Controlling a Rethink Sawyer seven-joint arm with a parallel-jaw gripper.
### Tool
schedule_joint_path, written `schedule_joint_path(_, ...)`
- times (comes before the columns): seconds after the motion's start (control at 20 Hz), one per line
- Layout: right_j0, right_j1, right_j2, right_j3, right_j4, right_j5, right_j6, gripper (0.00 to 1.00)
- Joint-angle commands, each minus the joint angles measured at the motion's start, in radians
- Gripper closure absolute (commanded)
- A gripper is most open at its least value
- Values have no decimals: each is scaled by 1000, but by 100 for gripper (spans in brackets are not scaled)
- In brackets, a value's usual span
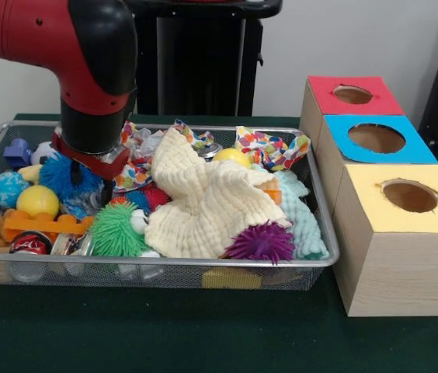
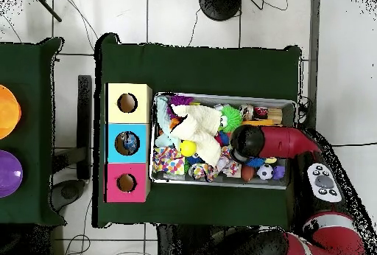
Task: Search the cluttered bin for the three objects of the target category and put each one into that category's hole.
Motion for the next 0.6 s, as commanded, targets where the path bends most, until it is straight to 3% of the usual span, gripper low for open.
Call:
schedule_joint_path(0.05,5,87,19,-9,-34,-121,31,0)
schedule_joint_path(0.6,88,146,-80,-117,-82,-231,107,0)
